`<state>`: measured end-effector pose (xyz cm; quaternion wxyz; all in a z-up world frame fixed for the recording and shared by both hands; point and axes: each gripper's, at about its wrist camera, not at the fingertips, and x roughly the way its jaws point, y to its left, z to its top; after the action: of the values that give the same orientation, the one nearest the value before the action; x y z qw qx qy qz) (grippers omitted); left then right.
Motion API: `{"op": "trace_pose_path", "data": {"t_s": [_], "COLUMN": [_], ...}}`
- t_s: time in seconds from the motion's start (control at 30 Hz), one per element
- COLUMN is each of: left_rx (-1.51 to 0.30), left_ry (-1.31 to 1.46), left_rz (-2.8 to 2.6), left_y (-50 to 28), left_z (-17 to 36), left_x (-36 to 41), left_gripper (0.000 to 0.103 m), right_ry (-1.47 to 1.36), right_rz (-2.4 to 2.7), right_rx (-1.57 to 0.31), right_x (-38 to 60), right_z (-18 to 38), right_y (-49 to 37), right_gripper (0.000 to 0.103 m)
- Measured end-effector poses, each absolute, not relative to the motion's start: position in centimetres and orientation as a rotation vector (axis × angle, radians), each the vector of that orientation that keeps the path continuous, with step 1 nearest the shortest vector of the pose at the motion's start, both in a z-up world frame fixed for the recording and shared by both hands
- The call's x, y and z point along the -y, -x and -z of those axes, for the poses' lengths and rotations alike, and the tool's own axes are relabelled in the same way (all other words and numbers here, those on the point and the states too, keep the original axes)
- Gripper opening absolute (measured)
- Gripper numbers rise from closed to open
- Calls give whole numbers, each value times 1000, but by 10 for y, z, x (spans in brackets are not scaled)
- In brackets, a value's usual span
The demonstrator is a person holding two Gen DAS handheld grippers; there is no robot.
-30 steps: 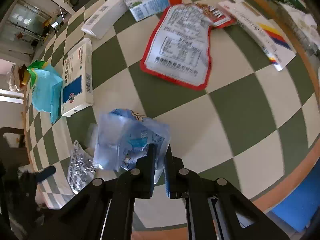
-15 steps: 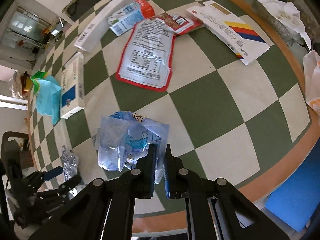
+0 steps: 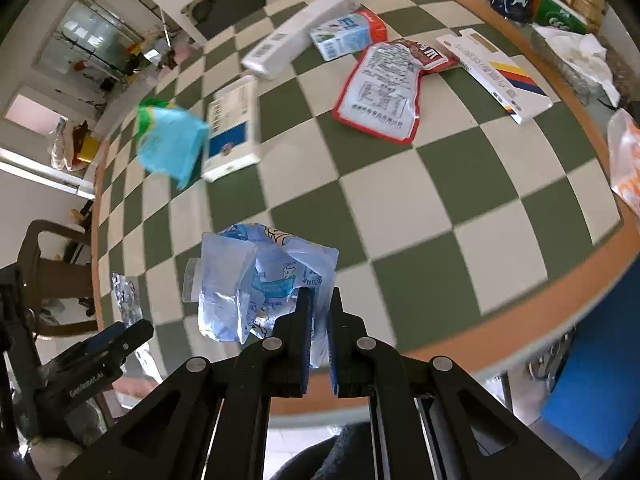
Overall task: Collect trash
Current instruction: 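Grasp the silver blister pack with the left gripper while the right holds the bag, then carry both items over the bin and open both grippers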
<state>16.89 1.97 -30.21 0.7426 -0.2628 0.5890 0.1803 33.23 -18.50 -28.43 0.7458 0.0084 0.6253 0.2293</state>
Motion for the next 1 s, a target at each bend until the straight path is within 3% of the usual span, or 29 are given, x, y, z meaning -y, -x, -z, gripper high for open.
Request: {"op": "trace_pose_path", "data": {"t_s": [0.27,0.47,0.6,0.73,0.87,0.9,1.0], "left_rx": [-1289,-1364,-1310,-1272,-1333,-1357,-1403], "left_ry": [703,766,811,806,769,739,645], "left_rz": [-351,-398,-352,-316,-281,-283,-327], "left_y": [-54,9,-18,-81,-137,-150,-176], "left_z": [314,359,348,340,365,372,373], "left_x": [12,11,-2,-20,-23,-21,-11], "left_gripper": [64,63,66,66,66,75,78], "right_ry": [-35,-55,-108,-135,-133,-138,-135], "right_rz": [-500,-448,-399,-395,-366,-350,-310], "right_rx": [-1375,-1522,-1555,-1460,-1339,-1319,-1295], "right_x": [204,220,227,219,206,205,201], "right_z": [281,351,370,343,314,310,307], "right_y": [-205,-122,-106,-135,-186,-201,-235], "right_gripper": [7,7,7,7,7,6,6]}}
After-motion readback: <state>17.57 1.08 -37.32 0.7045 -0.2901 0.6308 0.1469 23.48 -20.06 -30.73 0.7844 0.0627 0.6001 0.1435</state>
